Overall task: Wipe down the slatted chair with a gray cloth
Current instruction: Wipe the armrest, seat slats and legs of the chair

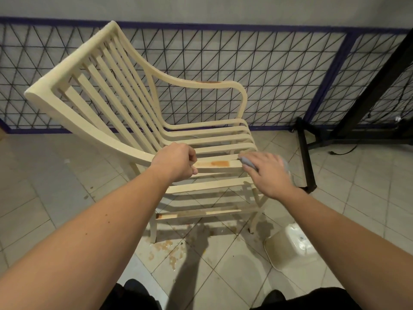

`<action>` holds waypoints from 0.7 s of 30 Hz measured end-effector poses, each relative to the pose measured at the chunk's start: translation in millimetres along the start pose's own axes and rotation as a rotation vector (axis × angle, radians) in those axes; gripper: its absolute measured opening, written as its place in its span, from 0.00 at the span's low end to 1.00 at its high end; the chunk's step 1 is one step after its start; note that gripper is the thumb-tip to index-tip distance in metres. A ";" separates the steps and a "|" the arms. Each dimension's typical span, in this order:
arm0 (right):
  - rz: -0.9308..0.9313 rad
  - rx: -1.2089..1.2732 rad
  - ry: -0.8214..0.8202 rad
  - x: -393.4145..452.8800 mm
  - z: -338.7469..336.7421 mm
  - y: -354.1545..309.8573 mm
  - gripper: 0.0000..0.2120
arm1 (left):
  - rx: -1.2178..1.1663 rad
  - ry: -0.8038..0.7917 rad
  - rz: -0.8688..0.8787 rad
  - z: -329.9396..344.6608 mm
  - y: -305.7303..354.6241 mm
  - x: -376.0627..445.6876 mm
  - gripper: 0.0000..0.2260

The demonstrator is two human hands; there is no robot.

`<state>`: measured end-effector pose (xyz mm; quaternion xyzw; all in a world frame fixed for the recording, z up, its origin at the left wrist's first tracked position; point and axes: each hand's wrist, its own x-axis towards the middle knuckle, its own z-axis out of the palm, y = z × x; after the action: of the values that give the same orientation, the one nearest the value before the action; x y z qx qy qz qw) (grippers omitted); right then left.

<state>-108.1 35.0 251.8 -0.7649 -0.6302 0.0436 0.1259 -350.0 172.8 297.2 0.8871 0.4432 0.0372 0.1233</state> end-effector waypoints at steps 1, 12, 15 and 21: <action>-0.051 -0.004 0.031 -3.6 3.9 -6.7 0.20 | 0.001 -0.003 -0.002 -0.1 0.0 0.3 0.11; -0.028 0.397 0.235 -20.3 -47.7 -0.7 0.09 | 0.009 -0.031 -0.012 -1.9 0.7 1.0 0.12; -0.018 0.316 0.138 -1.2 -41.6 -3.3 0.08 | 0.023 -0.086 0.008 -4.4 1.9 -0.4 0.13; -0.023 -0.013 -0.082 16.8 0.3 -22.8 0.23 | 0.199 -0.147 0.092 -8.3 -2.1 -7.5 0.17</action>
<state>-126.5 55.4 258.7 -0.7559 -0.6439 0.0695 0.0956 -357.6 169.6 305.0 0.9146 0.3935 -0.0663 0.0649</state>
